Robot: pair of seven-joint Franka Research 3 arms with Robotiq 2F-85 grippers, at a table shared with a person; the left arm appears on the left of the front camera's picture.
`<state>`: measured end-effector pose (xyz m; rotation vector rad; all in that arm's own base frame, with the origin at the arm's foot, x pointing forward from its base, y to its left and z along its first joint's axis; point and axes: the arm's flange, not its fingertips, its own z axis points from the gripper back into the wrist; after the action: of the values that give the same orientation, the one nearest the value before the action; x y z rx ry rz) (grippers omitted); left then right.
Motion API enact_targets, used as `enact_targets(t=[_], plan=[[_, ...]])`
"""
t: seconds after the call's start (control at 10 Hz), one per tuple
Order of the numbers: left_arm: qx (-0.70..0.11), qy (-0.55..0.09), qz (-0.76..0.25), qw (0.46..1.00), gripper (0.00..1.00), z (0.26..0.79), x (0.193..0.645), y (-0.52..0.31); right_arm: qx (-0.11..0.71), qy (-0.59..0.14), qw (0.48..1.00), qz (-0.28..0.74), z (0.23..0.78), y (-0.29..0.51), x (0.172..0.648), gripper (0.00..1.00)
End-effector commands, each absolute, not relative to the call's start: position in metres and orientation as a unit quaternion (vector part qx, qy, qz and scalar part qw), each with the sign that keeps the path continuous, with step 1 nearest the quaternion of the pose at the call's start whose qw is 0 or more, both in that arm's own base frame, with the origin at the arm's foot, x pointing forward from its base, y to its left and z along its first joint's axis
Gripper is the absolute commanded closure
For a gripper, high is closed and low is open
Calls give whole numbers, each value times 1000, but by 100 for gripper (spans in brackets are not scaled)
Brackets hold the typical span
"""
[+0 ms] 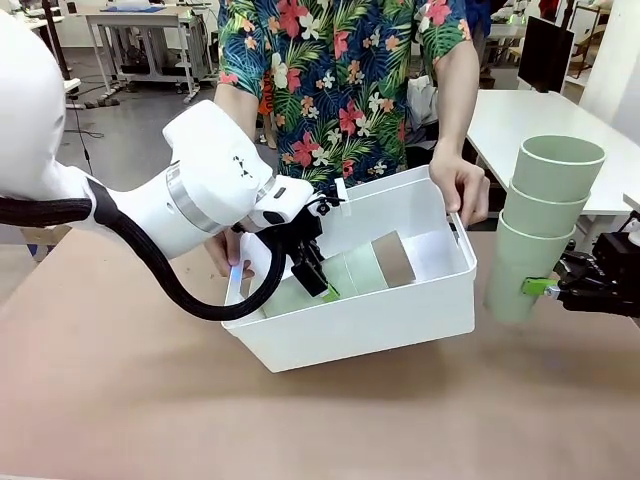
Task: Stack the cups and store them in the basket.
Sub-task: Place the stack of Reusable plastic cups into the Pantry Basket.
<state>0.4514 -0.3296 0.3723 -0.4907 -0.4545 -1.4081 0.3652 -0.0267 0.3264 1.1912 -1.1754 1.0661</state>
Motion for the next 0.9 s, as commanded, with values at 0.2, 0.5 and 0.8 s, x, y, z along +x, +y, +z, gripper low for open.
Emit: enact_targets(t=[0.2,0.5,0.8], plan=[[-254,-211,-634,699,0,403,434,-309,500,-503,544,448,331,-26,367,14],[-311,-226,-638,668,0,452,416,-261,500,-503,544,448,331,-26,367,14],[-348,-268,-642,628,0,508,395,-180,500,-503,544,448,331,-26,367,14]])
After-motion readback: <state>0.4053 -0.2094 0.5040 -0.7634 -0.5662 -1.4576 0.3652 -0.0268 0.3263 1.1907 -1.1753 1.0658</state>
